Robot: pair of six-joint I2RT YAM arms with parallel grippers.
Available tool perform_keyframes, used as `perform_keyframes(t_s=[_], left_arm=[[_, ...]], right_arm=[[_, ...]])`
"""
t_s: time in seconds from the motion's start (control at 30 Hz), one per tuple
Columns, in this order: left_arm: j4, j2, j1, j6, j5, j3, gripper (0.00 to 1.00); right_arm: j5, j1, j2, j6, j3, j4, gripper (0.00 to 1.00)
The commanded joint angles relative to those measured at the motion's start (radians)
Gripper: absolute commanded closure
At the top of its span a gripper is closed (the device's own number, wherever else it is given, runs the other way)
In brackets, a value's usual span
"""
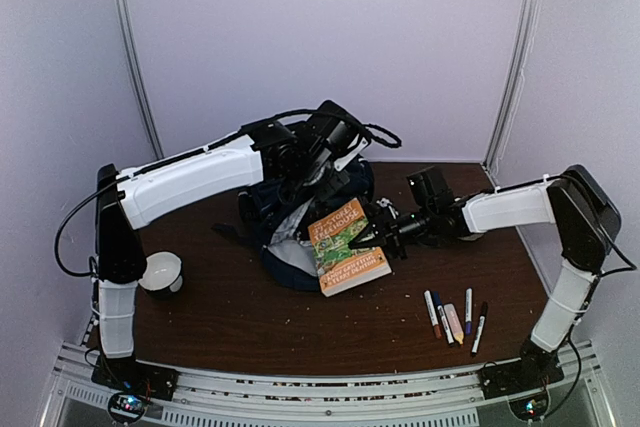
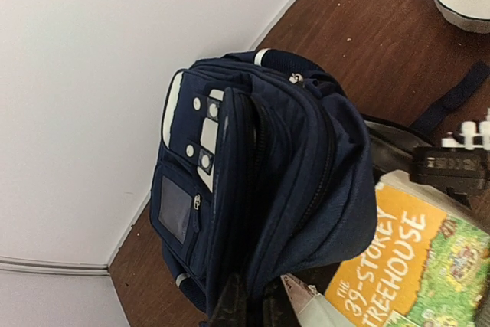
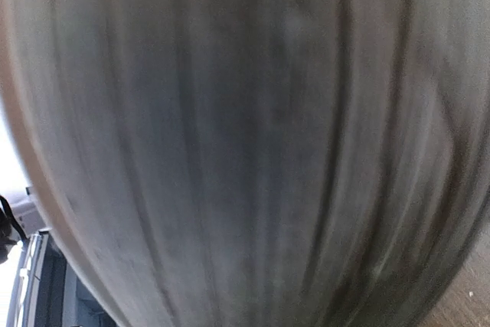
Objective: Pack the student bag
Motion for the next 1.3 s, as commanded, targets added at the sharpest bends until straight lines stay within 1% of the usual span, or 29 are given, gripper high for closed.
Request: perform_keyframes(t_s=[0.0,0.13,0.23,0.33,0.47,0.5,0.53,0.57,0.73,0.77,0.8,0.83,0.97,1.13,1.2,1.27], left_arm=[[0.096,-0.113,0.009,-0.018,-0.045,0.039,1.00],[0.096,-0.128,0.009,-0.020,-0.025,0.032,1.00],[0.096,-0.138,0.007,-0.020,-0.014,0.023,1.00],[0.104,-0.152,0.007,-0.019,-0.007,0.006,1.00],[0.116,-0.170,0.007,-0.022,0.011,-0.019,1.00],[0.116,-0.173,0.007,-0.023,0.013,-0.023,1.00],[0.117,-0.175,0.007,-0.026,0.015,-0.027,1.00],[0.119,-0.178,0.007,-0.028,0.016,-0.033,1.00],[0.136,-0.190,0.007,-0.033,0.017,-0.058,1.00],[0.137,-0.189,0.007,-0.034,0.017,-0.061,1.00],[0.139,-0.188,0.007,-0.035,0.018,-0.064,1.00],[0.140,-0.188,0.007,-0.035,0.019,-0.067,1.00],[0.149,-0.189,0.007,-0.039,0.021,-0.085,1.00],[0.164,-0.190,0.007,-0.050,0.032,-0.121,1.00],[0.166,-0.190,0.007,-0.057,0.032,-0.130,1.00],[0.167,-0.191,0.007,-0.062,0.032,-0.138,1.00]], right_arm=[[-0.005,0.006,0.095,0.249,0.083,0.417,1.00],[0.011,0.011,0.228,0.388,0.162,0.608,1.00],[0.017,0.008,0.317,0.398,0.244,0.606,1.00],[0.017,0.005,0.387,0.314,0.349,0.458,1.00],[0.065,-0.002,0.415,0.124,0.440,0.184,1.00],[0.089,-0.004,0.412,0.020,0.465,0.036,0.98],[0.114,-0.004,0.409,-0.043,0.490,-0.053,0.96],[0.129,-0.004,0.406,-0.092,0.506,-0.107,0.94],[0.224,-0.006,0.362,-0.230,0.527,-0.261,0.82],[0.245,-0.006,0.354,-0.256,0.531,-0.285,0.77],[0.264,-0.006,0.346,-0.276,0.537,-0.306,0.68],[0.273,-0.006,0.340,-0.289,0.538,-0.317,0.60],[0.282,-0.006,0.280,-0.285,0.471,-0.282,0.49],[0.308,-0.007,0.143,-0.291,0.360,-0.271,0.35],[0.299,-0.009,0.099,-0.298,0.331,-0.271,0.33],[0.299,-0.009,0.052,-0.332,0.301,-0.289,0.32]])
